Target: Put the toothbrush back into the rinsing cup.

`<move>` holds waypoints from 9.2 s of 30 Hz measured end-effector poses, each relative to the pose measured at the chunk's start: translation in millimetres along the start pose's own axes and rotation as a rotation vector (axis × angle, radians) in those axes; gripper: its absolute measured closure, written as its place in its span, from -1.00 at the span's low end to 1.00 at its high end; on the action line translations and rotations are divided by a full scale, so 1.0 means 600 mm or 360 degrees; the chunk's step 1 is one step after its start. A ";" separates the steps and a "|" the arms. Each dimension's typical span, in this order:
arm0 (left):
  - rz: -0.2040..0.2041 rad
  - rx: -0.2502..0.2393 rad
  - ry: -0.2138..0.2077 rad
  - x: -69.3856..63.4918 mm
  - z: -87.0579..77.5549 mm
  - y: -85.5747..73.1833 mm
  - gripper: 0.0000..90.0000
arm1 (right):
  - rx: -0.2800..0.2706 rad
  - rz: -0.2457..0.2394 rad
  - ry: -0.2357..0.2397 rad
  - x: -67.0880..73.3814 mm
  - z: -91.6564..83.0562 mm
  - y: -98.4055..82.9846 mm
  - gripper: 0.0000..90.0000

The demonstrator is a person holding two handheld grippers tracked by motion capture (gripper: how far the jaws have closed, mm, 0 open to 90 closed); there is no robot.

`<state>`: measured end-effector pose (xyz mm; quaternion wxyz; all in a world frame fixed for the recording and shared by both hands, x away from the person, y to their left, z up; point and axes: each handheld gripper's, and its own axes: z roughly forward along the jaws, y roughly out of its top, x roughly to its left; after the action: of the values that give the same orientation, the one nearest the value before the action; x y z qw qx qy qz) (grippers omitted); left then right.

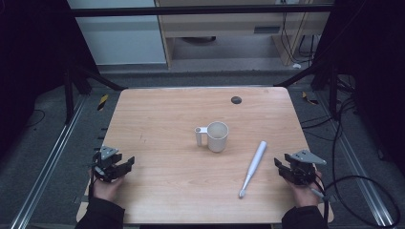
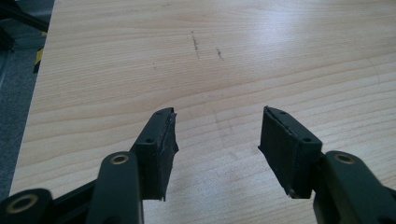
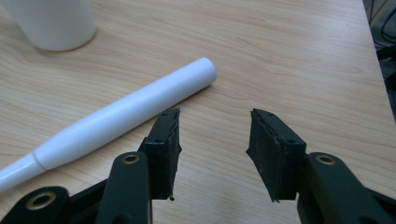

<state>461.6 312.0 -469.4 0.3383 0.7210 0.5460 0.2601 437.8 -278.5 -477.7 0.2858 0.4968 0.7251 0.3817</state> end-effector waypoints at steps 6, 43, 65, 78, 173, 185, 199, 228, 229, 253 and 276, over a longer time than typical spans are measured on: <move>-0.0017 0.0008 -0.0023 0.004 -0.002 -0.002 0.08 | 0.0015 -0.0040 0.0103 0.016 -0.007 0.001 0.26; 0.0043 0.0068 -0.0095 -0.009 0.007 -0.003 0.20 | 0.0243 -0.0242 0.0528 0.110 0.014 0.002 1.00; 0.0055 0.0077 -0.0093 -0.009 0.008 -0.002 0.20 | 0.0291 -0.0305 0.0565 0.138 0.037 0.004 1.00; 0.0057 0.0078 -0.0094 -0.010 0.008 -0.002 0.20 | 0.0290 -0.0314 0.0581 0.150 0.049 0.010 1.00; 0.0054 0.0077 -0.0091 -0.006 0.007 -0.001 0.24 | 0.0274 -0.0116 0.0059 -0.010 0.069 0.031 1.00; 0.0052 0.0079 -0.0090 -0.006 0.008 -0.002 0.24 | 0.0311 -0.0117 0.0083 -0.003 0.057 0.022 1.00; 0.0050 0.0078 -0.0091 -0.005 0.008 -0.002 0.24 | 0.0323 -0.0126 0.0116 0.008 0.035 0.006 1.00; 0.0052 0.0081 -0.0088 -0.005 0.007 -0.001 0.25 | 0.0315 -0.0102 0.0184 0.034 -0.010 -0.018 1.00; 0.0053 0.0081 -0.0088 -0.005 0.007 -0.001 0.25 | 0.0311 -0.0112 0.0184 0.033 -0.011 -0.019 1.00; 0.0054 0.0082 -0.0088 -0.006 0.007 -0.001 0.24 | 0.0303 -0.0114 0.0234 0.050 -0.024 -0.023 1.00; 0.0084 0.0091 -0.0091 -0.009 0.010 0.000 0.19 | 0.0236 -0.0298 0.0300 0.092 -0.020 0.060 0.35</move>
<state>464.5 305.3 -473.4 0.3261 0.7517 0.5239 0.2326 427.3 -222.1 -443.2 0.2133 0.4086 0.8181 0.3438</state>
